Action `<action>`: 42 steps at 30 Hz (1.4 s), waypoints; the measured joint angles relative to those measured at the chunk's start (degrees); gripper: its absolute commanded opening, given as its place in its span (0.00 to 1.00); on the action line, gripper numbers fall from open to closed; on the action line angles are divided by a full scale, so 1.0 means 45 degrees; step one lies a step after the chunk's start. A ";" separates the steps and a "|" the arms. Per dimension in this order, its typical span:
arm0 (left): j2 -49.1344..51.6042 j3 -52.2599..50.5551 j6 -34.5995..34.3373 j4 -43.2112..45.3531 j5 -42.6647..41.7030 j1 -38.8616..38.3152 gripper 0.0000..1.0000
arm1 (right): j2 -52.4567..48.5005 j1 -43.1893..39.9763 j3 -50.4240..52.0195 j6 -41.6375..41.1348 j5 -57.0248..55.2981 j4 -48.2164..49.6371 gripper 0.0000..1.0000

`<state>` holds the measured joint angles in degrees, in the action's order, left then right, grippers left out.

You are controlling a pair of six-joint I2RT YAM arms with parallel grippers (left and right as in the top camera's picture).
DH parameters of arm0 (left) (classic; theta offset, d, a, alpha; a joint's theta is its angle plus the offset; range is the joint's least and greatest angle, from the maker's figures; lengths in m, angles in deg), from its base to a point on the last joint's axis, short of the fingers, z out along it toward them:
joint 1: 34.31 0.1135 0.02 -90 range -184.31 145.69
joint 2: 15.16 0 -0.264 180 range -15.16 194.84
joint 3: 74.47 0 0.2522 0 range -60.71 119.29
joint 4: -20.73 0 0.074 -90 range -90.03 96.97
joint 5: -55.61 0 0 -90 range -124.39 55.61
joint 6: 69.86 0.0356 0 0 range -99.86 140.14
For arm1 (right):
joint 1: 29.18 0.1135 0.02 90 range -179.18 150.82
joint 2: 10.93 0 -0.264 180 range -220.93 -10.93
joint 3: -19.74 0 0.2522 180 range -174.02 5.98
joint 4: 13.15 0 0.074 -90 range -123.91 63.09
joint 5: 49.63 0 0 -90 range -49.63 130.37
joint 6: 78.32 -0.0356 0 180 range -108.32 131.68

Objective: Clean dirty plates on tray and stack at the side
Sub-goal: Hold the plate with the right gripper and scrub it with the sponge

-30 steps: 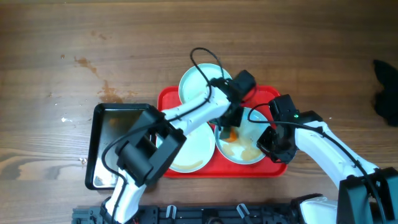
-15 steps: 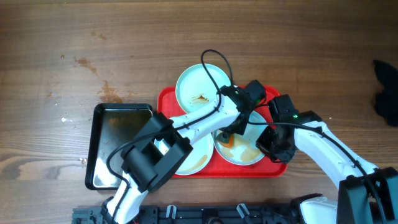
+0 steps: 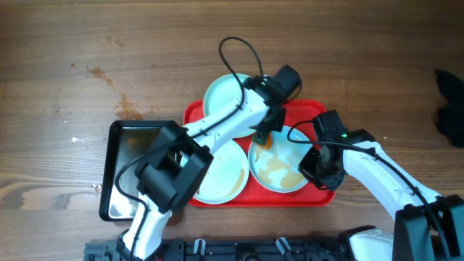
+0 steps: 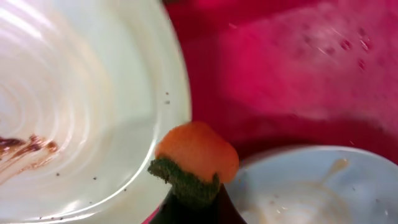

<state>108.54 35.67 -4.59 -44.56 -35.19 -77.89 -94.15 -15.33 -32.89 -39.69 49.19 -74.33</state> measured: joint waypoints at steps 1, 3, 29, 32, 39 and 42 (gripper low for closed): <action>0.0000 0.0000 0.0005 -0.0078 -0.0141 0.0170 0.04 | 0.0000 0.0000 0.0000 0.0000 0.0000 -0.0005 0.04; 0.0000 0.0000 0.0024 -0.0253 -0.0510 0.0461 0.04 | 0.0000 0.0000 0.0000 0.0000 0.0000 -0.0005 0.04; 0.0136 -0.0602 0.0238 -0.0607 -0.2229 -0.1316 0.04 | 0.0000 0.0000 0.0000 0.0000 0.0000 0.0000 0.04; 0.0214 -0.0767 0.0238 -0.0806 -0.1792 -0.1316 0.04 | 0.0000 0.0000 0.0000 0.0000 -0.0005 0.0000 0.04; 0.0209 -0.0816 0.0189 -0.1792 0.0369 -0.1137 0.04 | 0.0000 0.0000 0.0000 0.0005 0.0000 0.0000 0.04; 0.0209 -0.0826 0.0189 -0.1821 0.0957 -0.1010 0.04 | 0.0000 0.0000 0.0000 0.0005 0.0131 0.0209 0.04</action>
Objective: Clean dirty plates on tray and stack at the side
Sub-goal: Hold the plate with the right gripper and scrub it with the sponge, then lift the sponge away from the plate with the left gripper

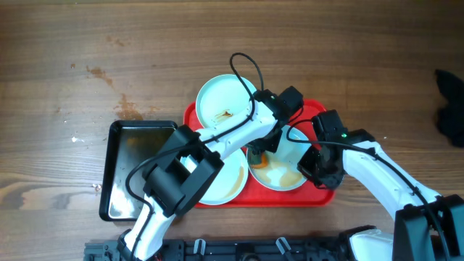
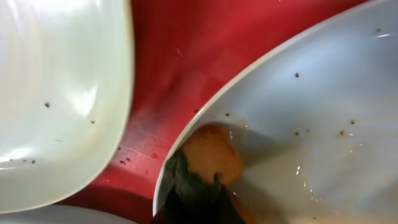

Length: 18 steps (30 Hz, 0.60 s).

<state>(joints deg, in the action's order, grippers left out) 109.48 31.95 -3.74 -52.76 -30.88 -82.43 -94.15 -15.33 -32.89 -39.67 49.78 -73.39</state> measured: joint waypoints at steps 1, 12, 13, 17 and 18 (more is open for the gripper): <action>0.0000 0.0000 0.0000 0.0034 0.0117 0.0000 0.04 | 0.0000 0.0000 0.0000 0.0005 0.0053 0.0039 0.04; 0.0039 0.2234 0.0005 -0.0903 0.0971 -0.0549 0.04 | 0.0000 0.0000 0.0000 0.0000 0.0073 -0.0015 0.04; 0.0039 0.2633 0.0005 -0.1103 0.0986 -0.0597 0.04 | 0.0000 0.0000 0.0000 0.0000 0.0073 -0.0019 0.04; 0.0039 0.3599 0.0000 -0.1943 0.1107 -0.0597 0.04 | 0.0000 0.0000 0.0000 0.0000 0.0058 -0.0029 0.04; 0.0039 0.3691 0.0000 -0.2123 0.1161 -0.0529 0.04 | 0.0000 0.0000 0.0000 0.0000 0.0053 -0.0024 0.04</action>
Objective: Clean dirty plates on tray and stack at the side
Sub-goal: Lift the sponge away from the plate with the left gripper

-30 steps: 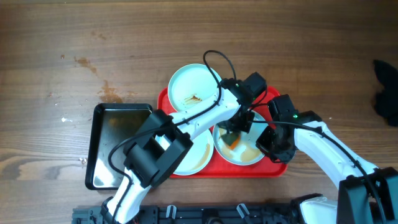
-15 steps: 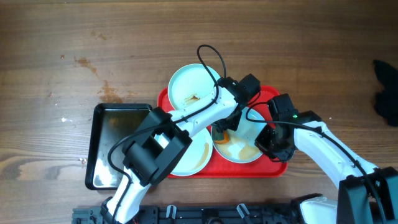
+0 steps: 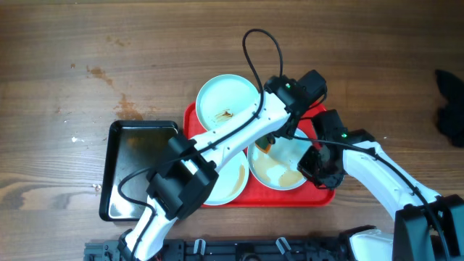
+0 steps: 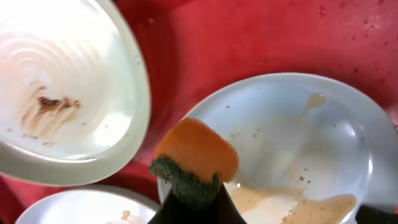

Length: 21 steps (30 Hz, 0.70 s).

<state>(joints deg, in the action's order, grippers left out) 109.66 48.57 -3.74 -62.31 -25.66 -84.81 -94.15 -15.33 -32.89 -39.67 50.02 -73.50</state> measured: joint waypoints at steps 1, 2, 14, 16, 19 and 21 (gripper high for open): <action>0.0000 0.0044 -0.0005 -0.0151 0.0044 0.0068 0.04 | 0.0000 0.0000 0.0000 0.0000 0.0000 -0.0005 0.04; 0.0000 0.0063 -0.0005 -0.0316 0.0087 0.0170 0.04 | 0.0000 0.0000 0.0000 0.0000 0.0000 0.0000 0.04; -0.0214 0.0068 -0.0627 -0.2166 0.0359 0.4425 0.04 | 0.0000 0.0000 0.0000 0.0000 0.0000 0.0005 0.04; -0.0602 0.0068 -0.0889 -0.2681 0.0423 0.5066 0.04 | 0.0000 0.0000 0.0000 0.0000 0.0000 0.0000 0.04; -0.1520 0.0068 -0.1253 -0.3439 0.0476 0.6183 0.04 | 0.0000 0.0000 0.0000 0.0010 0.0000 0.0005 0.04; -0.2108 0.0083 -0.1389 -0.3808 0.0539 0.6941 0.04 | 0.0000 0.0000 0.0000 0.0053 0.0000 0.0000 0.04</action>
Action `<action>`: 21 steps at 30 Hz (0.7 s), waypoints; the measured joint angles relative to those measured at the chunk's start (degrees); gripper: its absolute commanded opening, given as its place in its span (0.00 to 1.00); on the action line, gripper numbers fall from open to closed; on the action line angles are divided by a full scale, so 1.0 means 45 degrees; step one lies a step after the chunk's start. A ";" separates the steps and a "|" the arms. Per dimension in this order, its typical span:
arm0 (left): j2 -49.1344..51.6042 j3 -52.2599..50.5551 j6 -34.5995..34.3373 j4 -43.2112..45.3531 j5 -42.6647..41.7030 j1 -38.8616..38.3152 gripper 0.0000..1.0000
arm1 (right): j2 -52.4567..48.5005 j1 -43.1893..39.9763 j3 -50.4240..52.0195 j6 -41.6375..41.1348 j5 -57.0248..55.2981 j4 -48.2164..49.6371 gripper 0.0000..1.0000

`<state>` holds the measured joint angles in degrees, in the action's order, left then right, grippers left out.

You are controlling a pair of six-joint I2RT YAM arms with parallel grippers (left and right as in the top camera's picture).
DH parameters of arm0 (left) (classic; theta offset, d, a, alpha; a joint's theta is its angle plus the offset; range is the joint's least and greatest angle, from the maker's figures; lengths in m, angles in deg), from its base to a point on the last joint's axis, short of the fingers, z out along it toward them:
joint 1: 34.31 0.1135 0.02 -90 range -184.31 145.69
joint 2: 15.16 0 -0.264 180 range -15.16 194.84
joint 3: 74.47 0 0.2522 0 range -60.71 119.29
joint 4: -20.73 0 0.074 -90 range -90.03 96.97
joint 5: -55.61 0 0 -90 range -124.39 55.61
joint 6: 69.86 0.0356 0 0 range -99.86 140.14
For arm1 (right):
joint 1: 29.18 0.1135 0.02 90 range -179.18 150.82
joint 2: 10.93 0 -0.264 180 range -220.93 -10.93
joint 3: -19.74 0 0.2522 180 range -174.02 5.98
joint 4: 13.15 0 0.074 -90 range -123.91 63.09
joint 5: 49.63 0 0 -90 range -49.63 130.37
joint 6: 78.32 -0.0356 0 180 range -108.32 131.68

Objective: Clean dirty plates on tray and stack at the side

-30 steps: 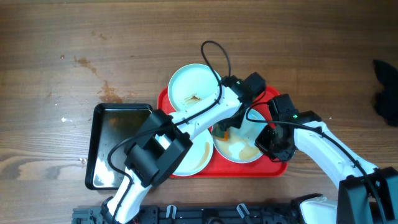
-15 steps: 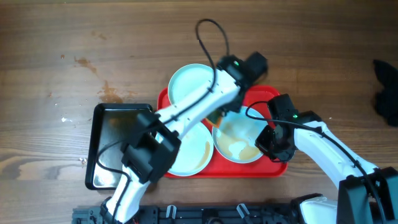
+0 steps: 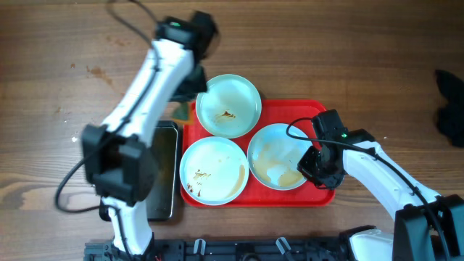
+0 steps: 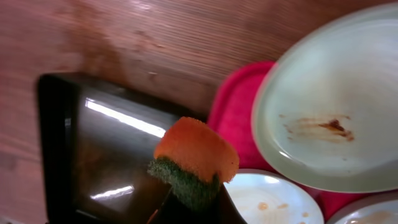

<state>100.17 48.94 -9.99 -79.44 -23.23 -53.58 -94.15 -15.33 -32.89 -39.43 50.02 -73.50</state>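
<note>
A red tray [image 3: 322,116] carries three dirty plates. The far plate [image 3: 228,105] has a brown smear, also seen in the left wrist view [image 4: 329,106]. The near-left plate [image 3: 214,170] has small stains, and the near-right plate [image 3: 275,156] holds a tan film. My left gripper [image 4: 193,193] is shut on an orange-and-green sponge [image 4: 198,155]. In the overhead view the left gripper [image 3: 183,109] hangs at the red tray's left edge, over the black tray's far corner. My right gripper [image 3: 317,165] sits on the near-right plate's right rim, apparently shut on it.
A black metal tray [image 4: 93,143] lies left of the red tray, and my left arm hides much of it in the overhead view [image 3: 163,174]. The wooden table [image 3: 58,87] has a brown stain. A black object [image 3: 449,105] lies at the right edge.
My left gripper, still holding the sponge, has moved from above the near-right plate to the red tray's left edge, over the black tray. The right arm has not moved.
The sponge was first held above the gap between the far plate and the near-right plate. Then it pressed against the near-right plate's inner rim. Then it was above that plate, and now it is over the black tray. The right gripper stayed at the plate's rim throughout.
</note>
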 measured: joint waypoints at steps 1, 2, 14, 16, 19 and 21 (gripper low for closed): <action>-0.0199 0.0024 -0.0053 -0.0175 0.0044 0.0359 0.04 | 0.0000 0.0000 0.0000 0.0044 0.0000 0.0005 0.04; -0.0325 0.0049 -0.0092 -0.0350 0.0049 0.0714 0.04 | 0.0000 0.0000 0.0000 0.0092 -0.0005 0.0000 0.04; -0.0403 -0.3070 -0.0185 0.1360 -0.0160 0.2259 0.04 | 0.0695 0.0000 -0.1205 0.0767 -0.1399 -0.1438 0.04; -0.0403 -0.3502 -0.0185 0.1564 -0.0257 0.2249 0.04 | 0.1302 0.0000 -0.1690 0.0826 -0.1855 -0.1948 0.05; -0.0403 -0.3745 -0.0136 0.1710 -0.0549 0.2249 0.04 | 0.2137 0.0000 -0.2108 0.0869 -0.2516 -0.2472 0.05; -0.0408 -0.3750 -0.0131 0.1690 -0.0641 0.2249 0.04 | 0.2720 0.0000 -0.2142 0.0884 -0.2880 -0.2837 0.05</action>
<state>98.34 32.06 -10.58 -71.84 -26.12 -43.46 -81.91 -15.33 -42.53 -35.45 37.06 -86.27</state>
